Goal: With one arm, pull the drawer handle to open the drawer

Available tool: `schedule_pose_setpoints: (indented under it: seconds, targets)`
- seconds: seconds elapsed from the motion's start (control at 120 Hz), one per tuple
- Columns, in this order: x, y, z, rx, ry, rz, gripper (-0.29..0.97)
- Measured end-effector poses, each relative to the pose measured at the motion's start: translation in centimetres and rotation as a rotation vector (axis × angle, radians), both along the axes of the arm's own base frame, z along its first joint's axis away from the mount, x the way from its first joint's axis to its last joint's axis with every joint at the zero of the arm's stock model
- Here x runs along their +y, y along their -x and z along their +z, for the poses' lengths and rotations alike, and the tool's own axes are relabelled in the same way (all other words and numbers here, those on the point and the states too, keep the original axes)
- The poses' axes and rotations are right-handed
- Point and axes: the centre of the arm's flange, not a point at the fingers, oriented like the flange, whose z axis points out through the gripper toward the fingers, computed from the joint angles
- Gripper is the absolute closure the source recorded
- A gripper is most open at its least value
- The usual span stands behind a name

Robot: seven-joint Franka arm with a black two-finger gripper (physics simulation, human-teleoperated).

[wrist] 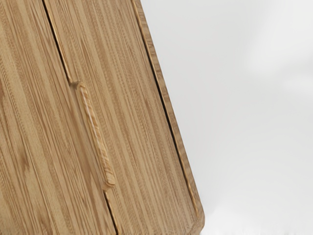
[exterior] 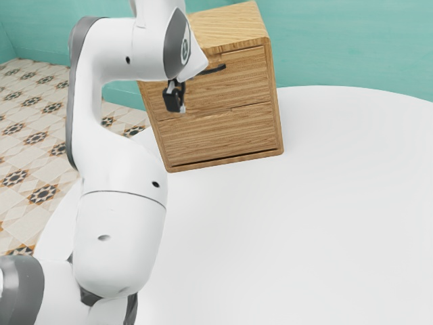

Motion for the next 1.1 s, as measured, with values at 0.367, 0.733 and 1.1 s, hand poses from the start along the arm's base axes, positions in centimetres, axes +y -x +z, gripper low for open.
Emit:
schedule_pose_setpoints:
  seconds: [0.367, 0.733, 1.1]
  targets:
    - [6.0, 0.6, 2.0, -0.116, -0.017, 0.007, 0.01]
    - [7.6, -2.0, -0.5, -0.186, 0.047, -0.039, 0.01]
    - [5.6, -3.2, -1.4, -0.237, 0.139, -0.050, 0.01]
